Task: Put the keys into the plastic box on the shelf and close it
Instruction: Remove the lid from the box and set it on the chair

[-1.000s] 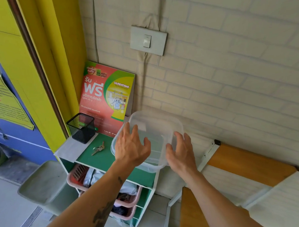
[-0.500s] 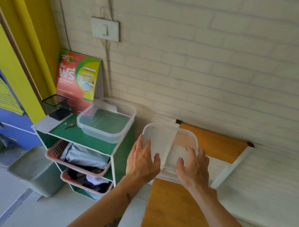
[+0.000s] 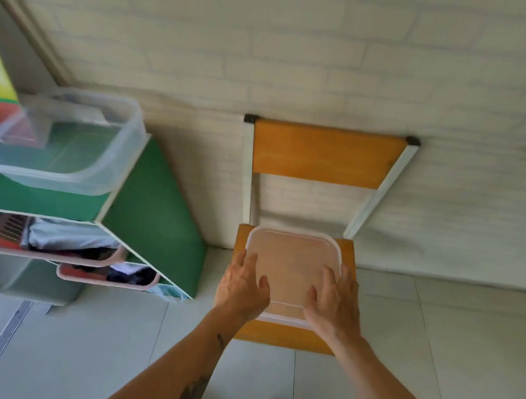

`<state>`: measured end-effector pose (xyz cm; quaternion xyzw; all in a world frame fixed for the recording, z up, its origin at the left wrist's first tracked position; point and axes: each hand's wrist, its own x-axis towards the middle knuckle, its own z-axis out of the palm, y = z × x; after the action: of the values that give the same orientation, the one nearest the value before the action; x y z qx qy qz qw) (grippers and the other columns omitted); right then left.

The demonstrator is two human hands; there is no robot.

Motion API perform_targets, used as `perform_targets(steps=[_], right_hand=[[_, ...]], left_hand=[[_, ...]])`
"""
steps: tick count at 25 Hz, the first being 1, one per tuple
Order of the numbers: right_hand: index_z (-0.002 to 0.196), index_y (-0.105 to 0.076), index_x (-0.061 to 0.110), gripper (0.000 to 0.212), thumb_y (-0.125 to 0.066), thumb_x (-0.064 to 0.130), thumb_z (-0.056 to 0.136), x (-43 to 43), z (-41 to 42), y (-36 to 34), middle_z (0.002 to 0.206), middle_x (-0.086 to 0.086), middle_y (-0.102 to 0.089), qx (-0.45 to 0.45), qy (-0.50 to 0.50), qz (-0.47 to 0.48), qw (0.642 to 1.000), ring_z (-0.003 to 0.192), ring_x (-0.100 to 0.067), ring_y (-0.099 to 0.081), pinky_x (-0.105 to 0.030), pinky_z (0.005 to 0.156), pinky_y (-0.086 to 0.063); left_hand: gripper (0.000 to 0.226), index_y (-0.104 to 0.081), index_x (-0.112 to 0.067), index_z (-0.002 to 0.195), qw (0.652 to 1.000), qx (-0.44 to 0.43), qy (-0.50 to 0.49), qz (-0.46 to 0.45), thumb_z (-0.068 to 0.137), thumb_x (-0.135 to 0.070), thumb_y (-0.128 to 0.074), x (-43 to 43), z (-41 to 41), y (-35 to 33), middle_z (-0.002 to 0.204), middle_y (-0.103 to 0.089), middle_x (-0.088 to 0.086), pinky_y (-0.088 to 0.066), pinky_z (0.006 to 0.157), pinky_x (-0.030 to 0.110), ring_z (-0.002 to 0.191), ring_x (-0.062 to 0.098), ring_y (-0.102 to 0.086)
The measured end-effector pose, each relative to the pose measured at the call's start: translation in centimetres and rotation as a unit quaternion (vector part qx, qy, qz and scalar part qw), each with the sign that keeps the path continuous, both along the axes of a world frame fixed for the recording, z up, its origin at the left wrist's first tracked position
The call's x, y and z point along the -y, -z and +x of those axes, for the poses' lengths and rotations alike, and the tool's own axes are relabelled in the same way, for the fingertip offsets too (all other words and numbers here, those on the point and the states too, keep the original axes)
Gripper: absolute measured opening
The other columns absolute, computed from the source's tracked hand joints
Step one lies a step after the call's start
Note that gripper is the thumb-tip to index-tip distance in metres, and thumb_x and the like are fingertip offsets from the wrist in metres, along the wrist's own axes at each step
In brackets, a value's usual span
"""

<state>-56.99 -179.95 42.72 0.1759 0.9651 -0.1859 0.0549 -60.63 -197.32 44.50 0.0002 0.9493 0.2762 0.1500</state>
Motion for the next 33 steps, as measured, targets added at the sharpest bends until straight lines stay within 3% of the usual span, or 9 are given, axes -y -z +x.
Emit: perform_targets(steps=[7,11,16,20,26,33], right_hand=[[0.138,-0.04,0.021,0.053,-0.059,0.032,0.091,-1.4,-0.7,15.7,0.154,-0.016,-0.024,0.047,0.012,-0.018,0.999,0.134,-0.034,-0.032,-0.041,0.093,-0.052],[0.141,-0.036,0.022,0.059,-0.062,0.034,0.09,-1.7,-0.8,20.3,0.156,-0.014,-0.019,0.057,0.0,-0.018,0.998,0.136,-0.033,-0.029,-0.04,0.091,-0.053],[0.142,-0.034,0.023,0.062,-0.064,0.034,0.089,-2.1,-0.8,21.9,0.16,-0.012,-0.014,0.071,-0.008,-0.035,0.997,0.141,-0.035,-0.026,-0.043,0.101,-0.049],[0.14,-0.037,0.022,0.055,-0.059,0.035,0.091,-2.0,-0.9,18.6,0.161,-0.011,-0.012,0.064,-0.048,-0.019,0.997,0.146,-0.034,-0.021,-0.048,0.109,-0.042],[0.14,-0.039,0.019,0.046,-0.05,0.031,0.097,0.5,-1.5,5.8,0.159,-0.006,-0.019,0.034,-0.116,-0.031,0.992,0.144,-0.025,-0.025,-0.037,0.107,-0.039],[0.145,-0.037,0.016,0.051,-0.044,0.027,0.096,7.2,-2.0,-9.2,0.157,-0.01,-0.026,-0.034,-0.213,-0.073,0.974,0.144,-0.027,-0.024,-0.042,0.111,-0.033]], left_hand=[[0.059,-0.029,-0.026,0.15,0.996,0.084,0.009,-0.016,0.094,-0.03,-0.05,-1.3,-0.9,15.0,0.161,-0.02,-0.001,-0.04,0.107,0.041,0.14,0.025,-0.035],[0.059,-0.031,-0.024,0.149,0.996,0.088,0.011,-0.017,0.094,-0.028,-0.05,-1.4,-1.0,19.3,0.162,-0.019,-0.001,-0.041,0.106,0.041,0.137,0.027,-0.038],[0.06,-0.028,-0.025,0.15,0.992,0.123,0.002,-0.002,0.094,-0.021,-0.047,-1.7,-1.1,20.8,0.161,-0.019,-0.001,-0.04,0.106,0.039,0.139,0.027,-0.034],[0.064,-0.028,-0.021,0.151,0.988,0.154,-0.026,0.004,0.091,-0.011,-0.046,-1.2,-1.5,17.9,0.157,-0.026,-0.001,-0.039,0.107,0.039,0.139,0.025,-0.032],[0.05,-0.052,-0.022,0.137,0.994,0.093,-0.047,0.017,0.088,-0.012,-0.047,2.3,-1.6,7.1,0.143,-0.048,-0.001,-0.043,0.104,0.037,0.128,0.021,-0.046],[0.041,-0.066,-0.022,0.119,0.994,-0.026,-0.092,0.054,0.087,-0.012,-0.044,8.0,0.2,-8.8,0.121,-0.066,-0.001,-0.045,0.086,0.025,0.106,0.018,-0.061]])
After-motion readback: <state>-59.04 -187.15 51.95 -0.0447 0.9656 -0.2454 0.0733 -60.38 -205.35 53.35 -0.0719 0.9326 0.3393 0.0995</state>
